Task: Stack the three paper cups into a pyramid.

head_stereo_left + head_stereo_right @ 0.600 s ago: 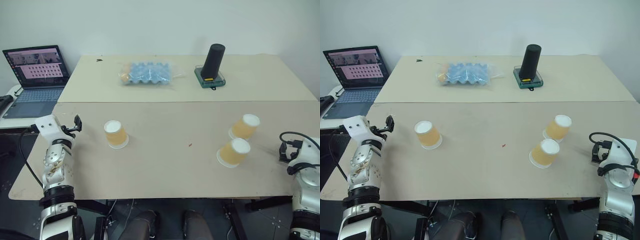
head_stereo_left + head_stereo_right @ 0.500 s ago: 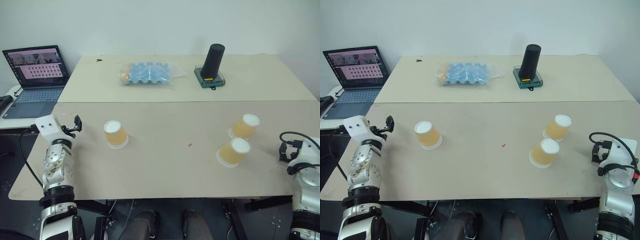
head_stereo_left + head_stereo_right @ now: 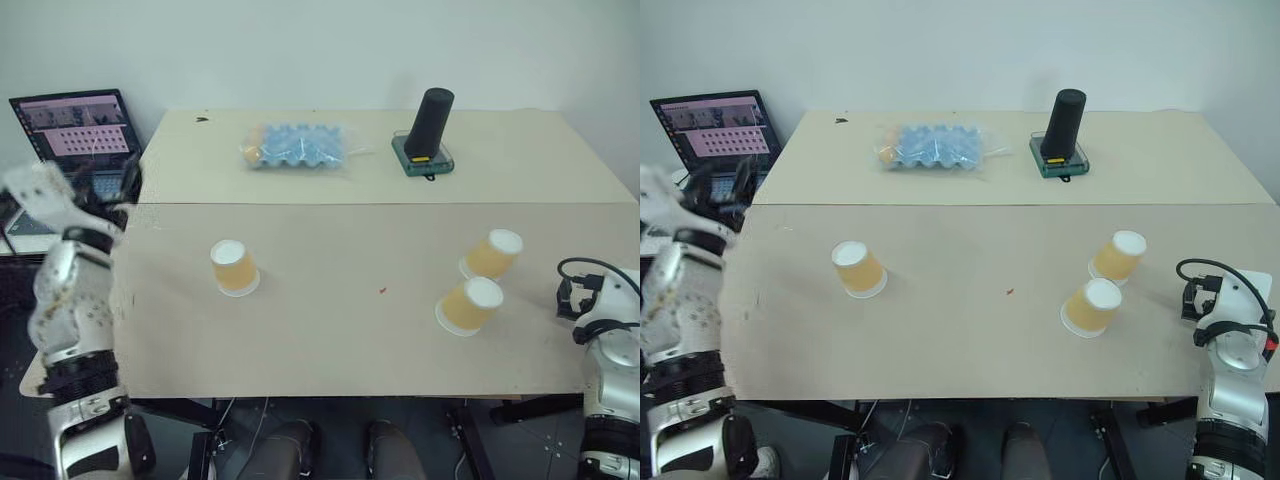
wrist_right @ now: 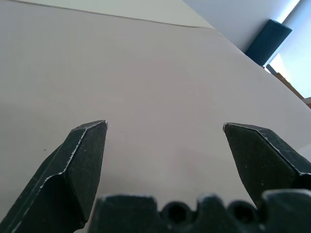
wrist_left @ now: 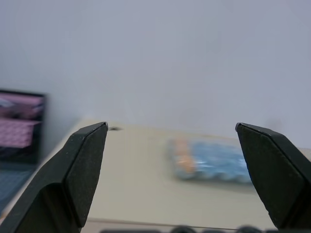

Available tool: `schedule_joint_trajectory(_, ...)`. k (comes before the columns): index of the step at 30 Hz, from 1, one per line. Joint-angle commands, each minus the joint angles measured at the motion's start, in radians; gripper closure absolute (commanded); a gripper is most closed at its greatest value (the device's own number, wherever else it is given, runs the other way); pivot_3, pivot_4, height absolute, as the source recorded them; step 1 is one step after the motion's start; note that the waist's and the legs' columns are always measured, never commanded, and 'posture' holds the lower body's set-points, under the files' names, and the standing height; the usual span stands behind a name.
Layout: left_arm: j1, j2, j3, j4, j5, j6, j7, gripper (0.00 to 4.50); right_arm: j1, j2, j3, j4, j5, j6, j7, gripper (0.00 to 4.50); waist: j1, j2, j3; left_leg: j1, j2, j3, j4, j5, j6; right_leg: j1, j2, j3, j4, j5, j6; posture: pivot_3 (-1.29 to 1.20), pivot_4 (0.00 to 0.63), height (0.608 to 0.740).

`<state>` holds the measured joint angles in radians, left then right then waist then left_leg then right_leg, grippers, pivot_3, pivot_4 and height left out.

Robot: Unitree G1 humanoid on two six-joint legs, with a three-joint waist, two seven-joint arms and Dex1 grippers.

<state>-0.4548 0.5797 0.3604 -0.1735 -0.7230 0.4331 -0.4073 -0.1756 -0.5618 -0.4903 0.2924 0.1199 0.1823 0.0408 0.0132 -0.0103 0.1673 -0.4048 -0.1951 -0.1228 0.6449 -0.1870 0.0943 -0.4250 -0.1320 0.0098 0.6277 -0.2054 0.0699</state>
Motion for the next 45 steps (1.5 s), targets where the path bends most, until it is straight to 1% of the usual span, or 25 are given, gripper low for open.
schedule_joint_trajectory(1,0.110,0.112,-0.161,-0.288,-0.169,0.189,-0.240,0.00,-0.007,-0.034,-0.024,-0.027,0.001,-0.001,-0.002,0.04,-0.006,0.003,-0.002,0.001,0.000,0.002,0.000,-0.001,0.001,0.001,0.000,0.002,0.000,0.000,0.000,0.00,0.150,0.740)
schedule_joint_trajectory(4,0.189,0.176,-0.205,-0.347,-0.162,0.210,-0.332,0.00,-0.003,-0.042,-0.027,-0.040,0.004,0.002,0.005,0.04,-0.025,0.007,-0.002,0.003,0.001,0.008,-0.003,-0.002,0.003,0.000,0.001,0.008,0.002,0.000,0.000,0.00,0.150,0.740)
schedule_joint_trajectory(6,0.235,0.212,-0.248,-0.340,-0.098,0.178,-0.399,0.00,0.014,-0.058,-0.040,-0.063,0.011,0.005,0.020,0.04,-0.029,0.007,-0.002,0.005,0.004,0.009,-0.006,0.000,0.000,0.000,0.004,0.010,0.002,0.000,-0.002,0.00,0.150,0.740)
schedule_joint_trajectory(8,0.242,0.221,-0.269,-0.318,-0.058,0.151,-0.433,0.00,0.042,-0.097,-0.067,-0.097,0.033,0.023,0.063,0.04,-0.026,0.009,-0.002,0.007,0.006,0.010,-0.010,0.001,-0.002,0.001,0.004,0.010,0.002,0.000,-0.004,0.00,0.150,0.740)
schedule_joint_trajectory(12,0.214,0.200,-0.280,-0.301,-0.042,0.144,-0.455,0.00,0.132,-0.200,-0.151,-0.184,0.134,0.055,0.249,0.04,-0.015,0.010,-0.001,0.008,0.006,0.011,-0.010,0.001,-0.003,0.002,0.004,0.010,0.000,-0.005,0.003,0.00,0.150,0.740)
schedule_joint_trajectory(13,0.208,0.194,-0.282,-0.301,-0.042,0.146,-0.460,0.00,0.171,-0.228,-0.168,-0.217,0.182,0.081,0.335,0.04,-0.013,0.010,-0.001,0.007,0.006,0.011,-0.010,0.001,-0.002,0.002,0.004,0.010,0.000,-0.005,0.003,0.00,0.150,0.740)
schedule_joint_trajectory(15,0.195,0.184,-0.296,-0.296,-0.037,0.148,-0.468,0.00,0.356,-0.294,-0.214,-0.370,0.345,0.167,0.652,0.04,-0.011,0.008,-0.002,0.007,0.006,0.011,-0.010,0.001,-0.001,0.002,0.004,0.009,-0.002,-0.005,0.003,0.00,0.150,0.740)
schedule_joint_trajectory(16,0.190,0.179,-0.302,-0.290,-0.034,0.147,-0.474,0.00,0.455,-0.318,-0.233,-0.445,0.421,0.214,0.800,0.04,0.000,0.010,-0.002,0.006,0.007,0.011,-0.010,0.000,-0.001,0.001,0.004,0.009,-0.002,-0.004,0.002,0.00,0.150,0.740)
schedule_joint_trajectory(17,0.185,0.174,-0.307,-0.284,-0.028,0.145,-0.478,0.00,0.536,-0.340,-0.241,-0.494,0.458,0.225,0.904,0.04,0.004,0.010,-0.002,0.005,0.007,0.011,-0.011,-0.001,0.001,0.001,0.004,0.008,-0.002,-0.004,0.001,0.00,0.150,0.740)
schedule_joint_trajectory(18,0.182,0.171,-0.310,-0.277,-0.021,0.142,-0.484,0.00,0.589,-0.353,-0.245,-0.522,0.471,0.229,0.958,0.04,0.005,0.010,-0.002,0.005,0.009,0.010,-0.011,-0.003,0.001,0.002,0.004,0.007,-0.003,-0.004,0.000,0.00,0.150,0.740)
schedule_joint_trajectory(21,0.177,0.162,-0.319,-0.268,0.000,0.136,-0.494,0.00,0.600,-0.366,-0.224,-0.561,0.510,0.278,0.979,0.04,-0.007,0.008,-0.001,0.005,0.012,0.012,-0.009,-0.006,0.000,0.002,0.004,0.007,-0.007,-0.005,0.001,0.00,0.150,0.740)
schedule_joint_trajectory(23,0.176,0.154,-0.321,-0.278,-0.003,0.143,-0.492,0.00,0.541,-0.364,-0.157,-0.569,0.486,0.281,0.946,0.04,-0.018,0.007,-0.001,0.005,0.014,0.015,-0.009,-0.007,0.000,0.003,0.004,0.009,-0.012,-0.003,0.004,0.00,0.150,0.740)
schedule_joint_trajectory(25,0.178,0.150,-0.322,-0.285,-0.002,0.147,-0.491,0.00,0.492,-0.357,-0.118,-0.563,0.463,0.281,0.921,0.04,-0.023,0.006,0.000,0.005,0.016,0.018,-0.008,-0.007,0.000,0.004,0.004,0.008,-0.015,0.001,0.004,0.00,0.150,0.740)
schedule_joint_trajectory(28,0.180,0.151,-0.319,-0.291,0.002,0.149,-0.487,0.00,0.420,-0.345,-0.045,-0.563,0.443,0.278,0.904,0.04,-0.016,0.006,0.000,0.005,0.017,0.019,-0.008,-0.006,0.000,0.003,0.003,0.006,-0.015,0.002,0.004,0.00,0.150,0.740)
schedule_joint_trajectory(31,0.179,0.154,-0.315,-0.293,0.002,0.152,-0.485,0.00,0.382,-0.339,-0.007,-0.564,0.434,0.282,0.891,0.04,-0.004,0.006,0.000,0.004,0.019,0.019,-0.008,-0.006,-0.001,0.001,0.004,0.005,-0.015,0.002,0.003,0.00,0.150,0.740)
schedule_joint_trajectory(33,0.180,0.157,-0.310,-0.297,0.002,0.156,-0.479,0.00,0.353,-0.334,0.026,-0.563,0.425,0.283,0.880,0.04,0.001,0.006,0.000,0.002,0.018,0.019,-0.008,-0.006,0.000,0.000,0.004,0.005,-0.015,0.007,-0.006,0.00,0.150,0.740)
schedule_joint_trajectory(36,0.182,0.162,-0.304,-0.301,0.005,0.160,-0.470,0.00,0.325,-0.330,0.067,-0.567,0.408,0.283,0.868,0.04,0.008,0.006,0.000,0.001,0.018,0.019,-0.007,-0.007,0.000,-0.001,0.008,0.005,-0.016,0.007,-0.006,0.00,0.150,0.740)
schedule_joint_trajectory(39,0.185,0.165,-0.298,-0.303,0.007,0.165,-0.463,0.00,0.291,-0.327,0.105,-0.588,0.408,0.294,0.856,0.04,0.014,0.006,0.000,0.001,0.018,0.019,-0.007,-0.007,0.000,-0.001,0.009,0.005,-0.016,0.007,-0.006,0.00,0.150,0.740)
schedule_joint_trajectory(45,0.185,0.160,-0.294,-0.309,0.006,0.172,-0.450,0.00,0.245,-0.321,0.140,-0.608,0.403,0.310,0.832,0.04,0.014,0.006,0.000,0.001,0.019,0.019,-0.007,-0.007,-0.001,-0.001,0.009,0.005,-0.016,0.008,-0.006,0.00,0.150,0.740)
